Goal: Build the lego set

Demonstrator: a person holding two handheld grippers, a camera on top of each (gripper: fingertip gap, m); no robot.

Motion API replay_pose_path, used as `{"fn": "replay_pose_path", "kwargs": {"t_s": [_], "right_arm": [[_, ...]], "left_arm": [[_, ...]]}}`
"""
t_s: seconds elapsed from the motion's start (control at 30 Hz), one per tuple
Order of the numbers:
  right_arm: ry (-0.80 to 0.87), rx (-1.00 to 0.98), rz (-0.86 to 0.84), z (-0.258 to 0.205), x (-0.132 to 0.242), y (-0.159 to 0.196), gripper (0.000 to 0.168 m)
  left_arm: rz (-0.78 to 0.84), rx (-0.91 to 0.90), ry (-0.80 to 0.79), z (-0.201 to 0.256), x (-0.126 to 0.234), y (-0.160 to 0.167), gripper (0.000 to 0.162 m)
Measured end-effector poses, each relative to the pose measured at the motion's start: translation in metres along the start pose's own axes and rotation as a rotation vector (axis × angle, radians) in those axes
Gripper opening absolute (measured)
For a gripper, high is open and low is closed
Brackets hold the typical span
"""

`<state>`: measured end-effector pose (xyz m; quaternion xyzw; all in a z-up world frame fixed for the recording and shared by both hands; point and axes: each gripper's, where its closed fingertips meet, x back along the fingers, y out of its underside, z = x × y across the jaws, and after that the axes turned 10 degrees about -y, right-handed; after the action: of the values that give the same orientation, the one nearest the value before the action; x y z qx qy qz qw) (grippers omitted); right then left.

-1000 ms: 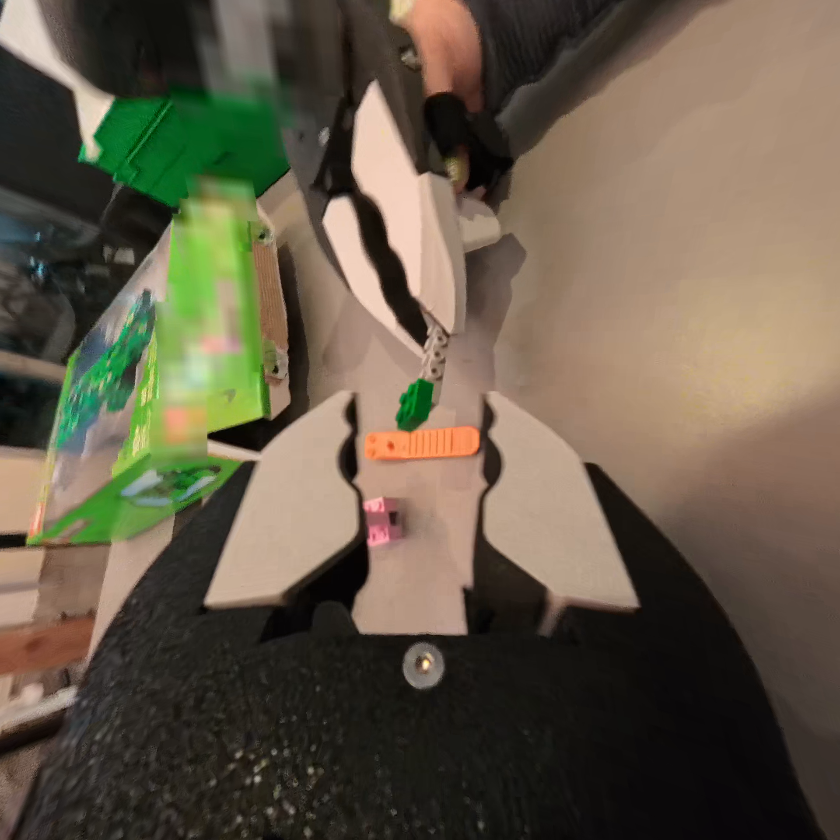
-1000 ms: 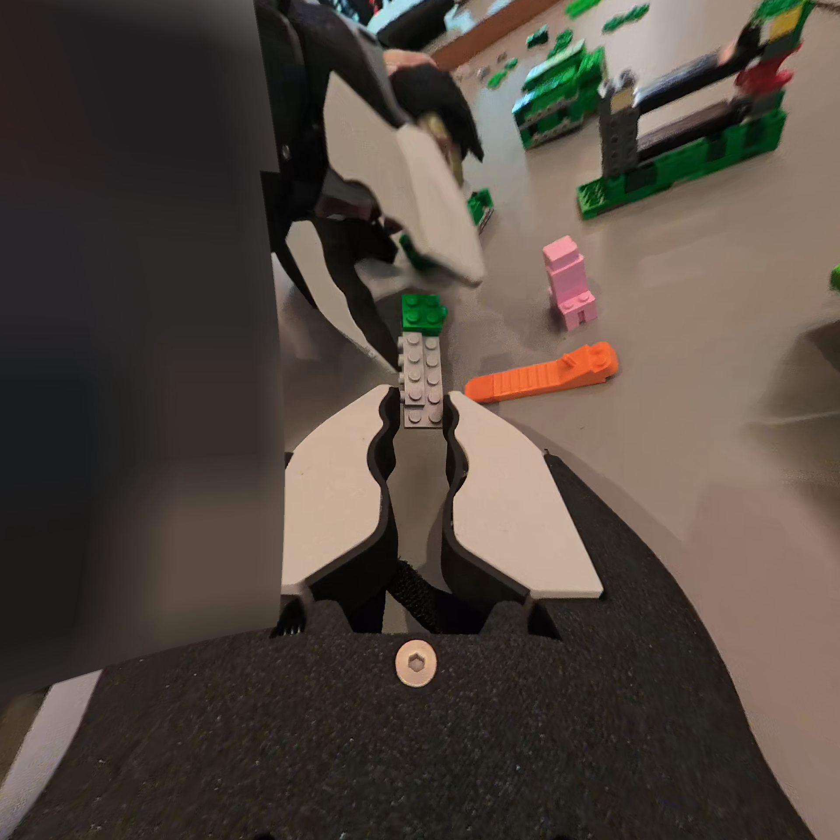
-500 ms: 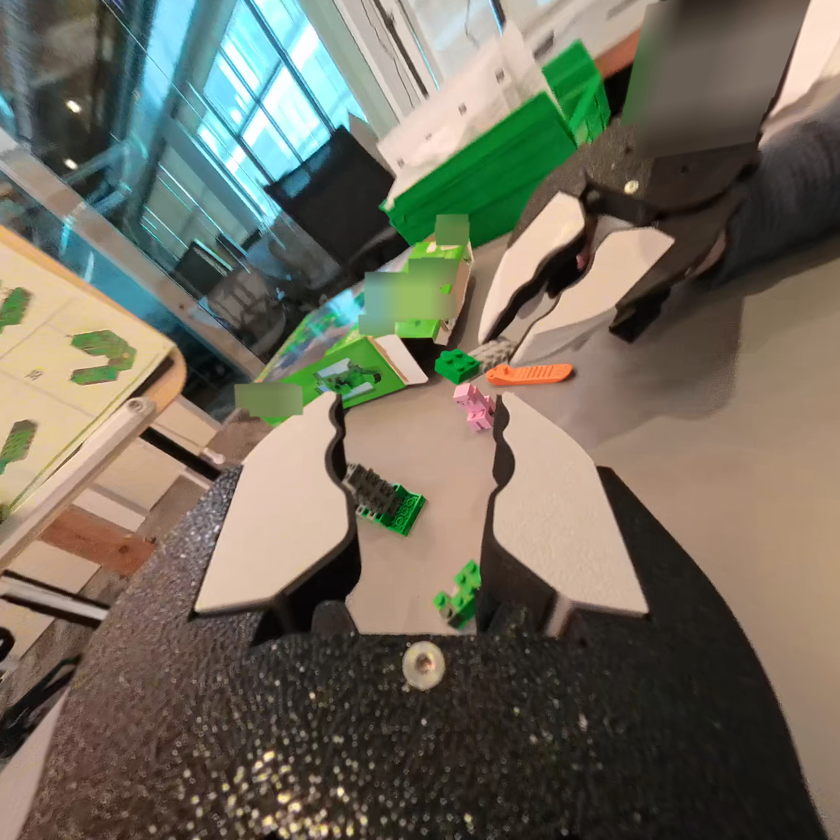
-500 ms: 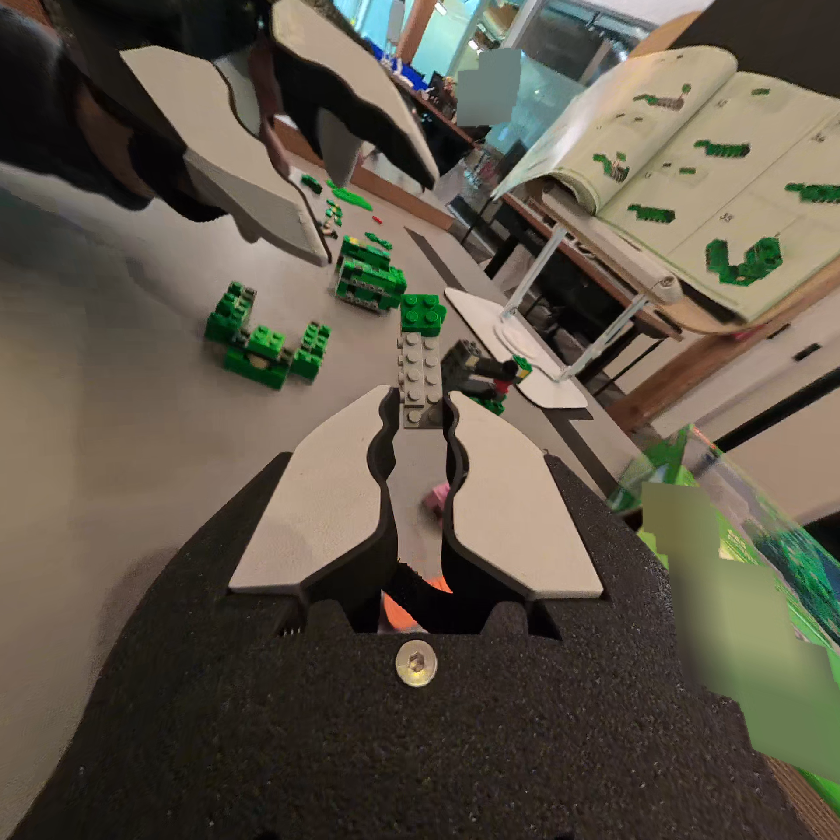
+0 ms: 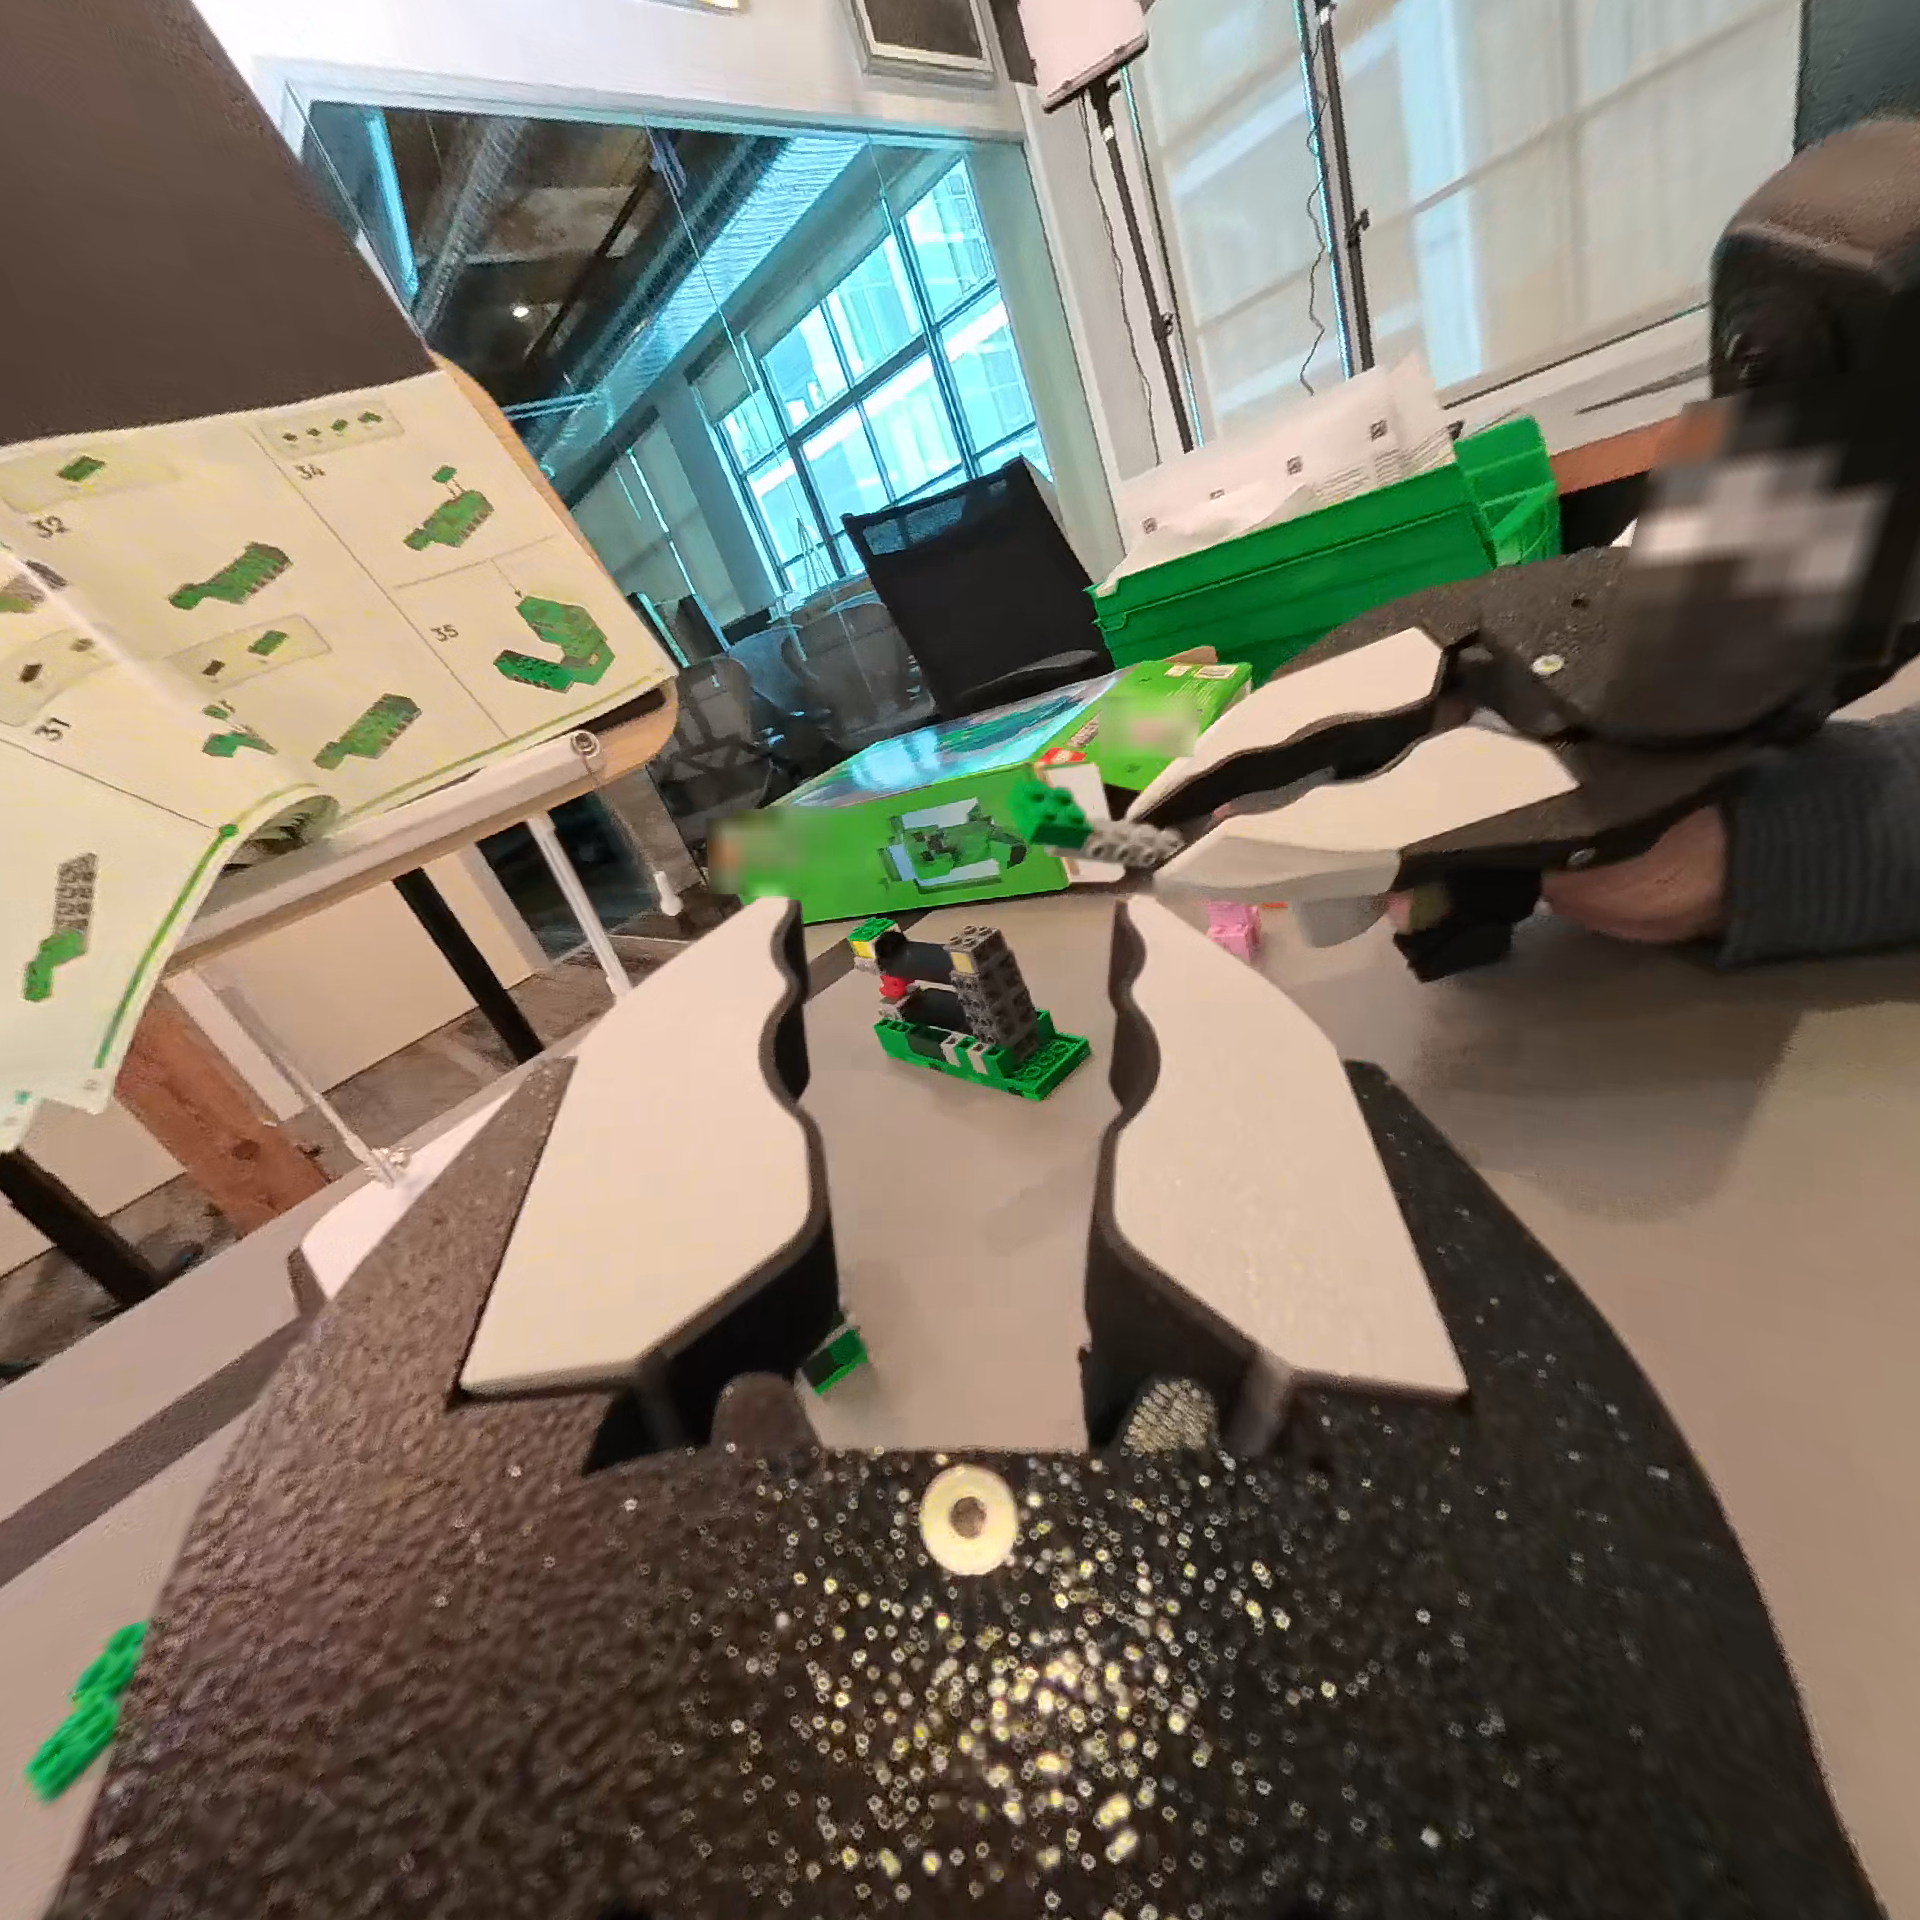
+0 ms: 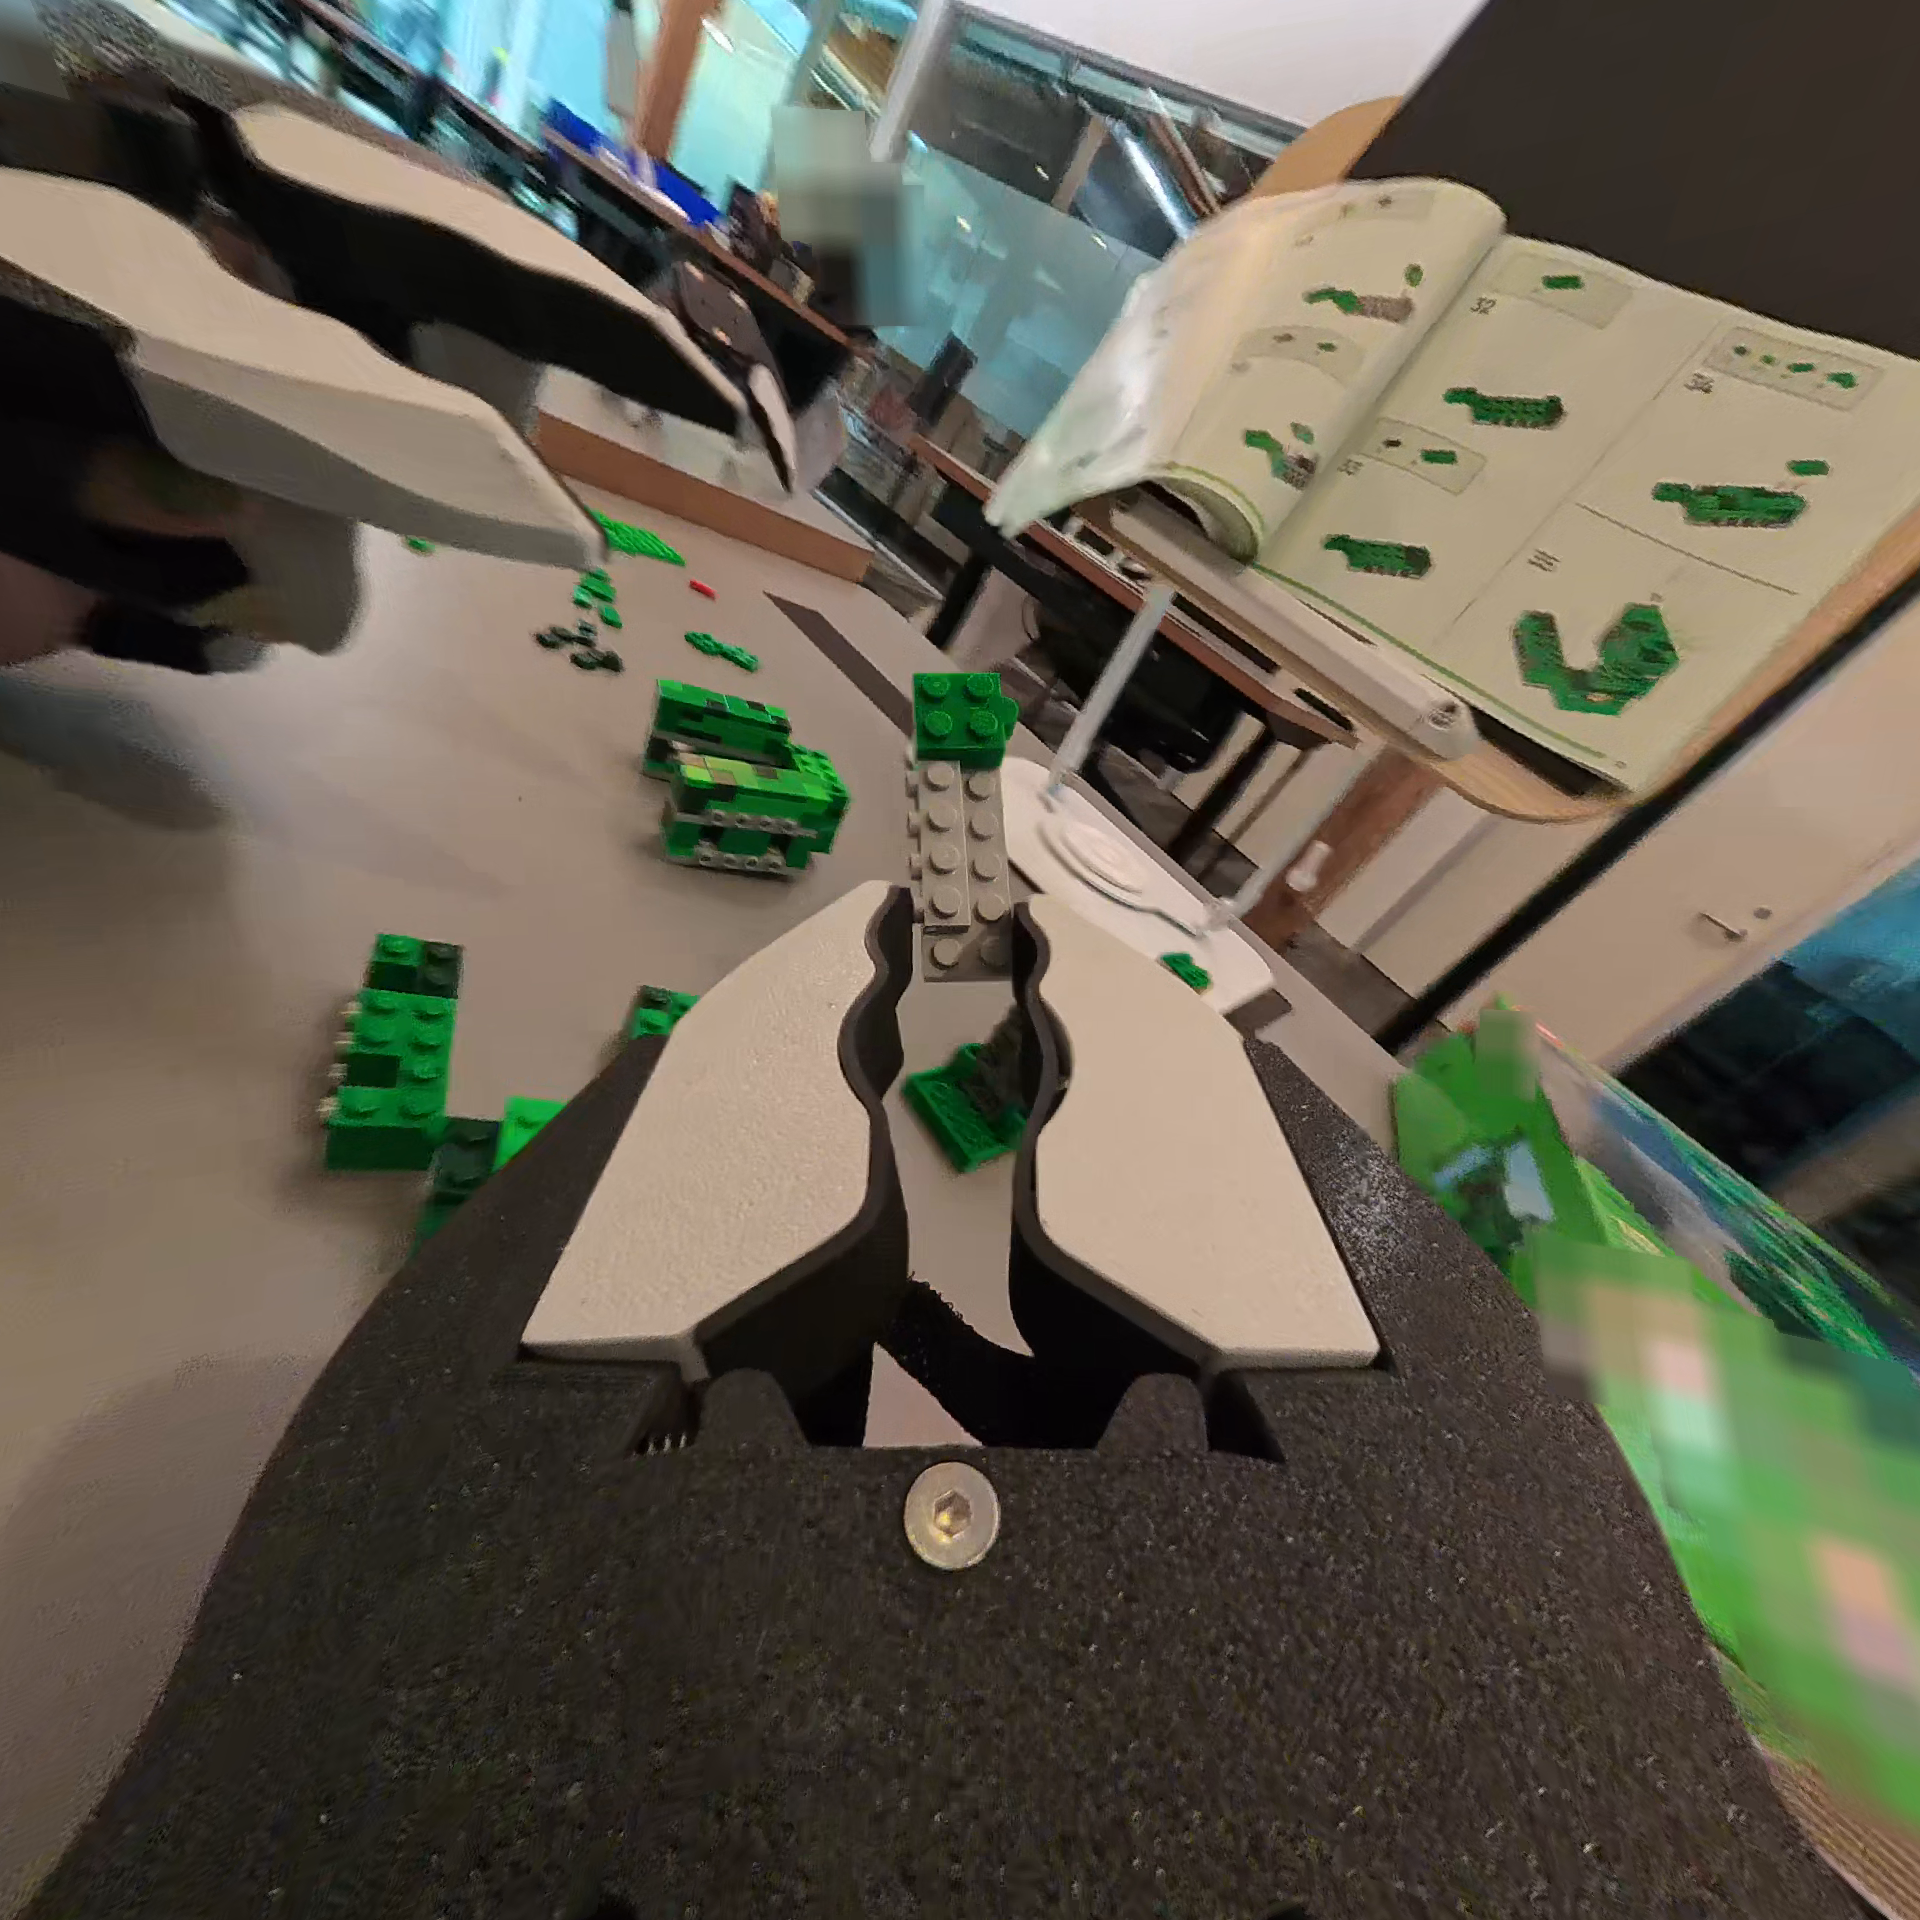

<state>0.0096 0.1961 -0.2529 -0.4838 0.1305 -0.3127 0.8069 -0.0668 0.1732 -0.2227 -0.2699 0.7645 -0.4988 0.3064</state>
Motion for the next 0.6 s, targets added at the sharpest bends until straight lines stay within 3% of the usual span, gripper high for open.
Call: {"fn": "replay_pose_path", "kwargs": {"t_s": [0.1, 0.2, 0.33, 0.47, 0.6], "right_arm": [[0.074, 0.008, -0.023, 0.011, 0.001, 0.003, 0.018], [0.046, 0.02, 0.011, 0.007, 0.004, -0.002, 0.018], [-0.148, 0.026, 0.083, -0.023, 0.001, -0.01, 0.018], [-0.336, -0.087, 0.153, -0.042, 0.002, -0.019, 0.018], [-0.393, -0.134, 0.182, -0.044, 0.006, -0.021, 0.018]], "left_arm": [[0.0, 0.015, 0.008, 0.003, -0.003, 0.001, 0.053], [0.001, -0.001, 0.01, 0.004, -0.004, 0.001, 0.051], [-0.051, 0.017, 0.066, 0.012, -0.005, 0.009, 0.041], [-0.064, 0.084, 0.158, 0.022, -0.004, 0.01, 0.044], [-0.05, 0.136, 0.217, 0.026, -0.003, 0.009, 0.042]]}}
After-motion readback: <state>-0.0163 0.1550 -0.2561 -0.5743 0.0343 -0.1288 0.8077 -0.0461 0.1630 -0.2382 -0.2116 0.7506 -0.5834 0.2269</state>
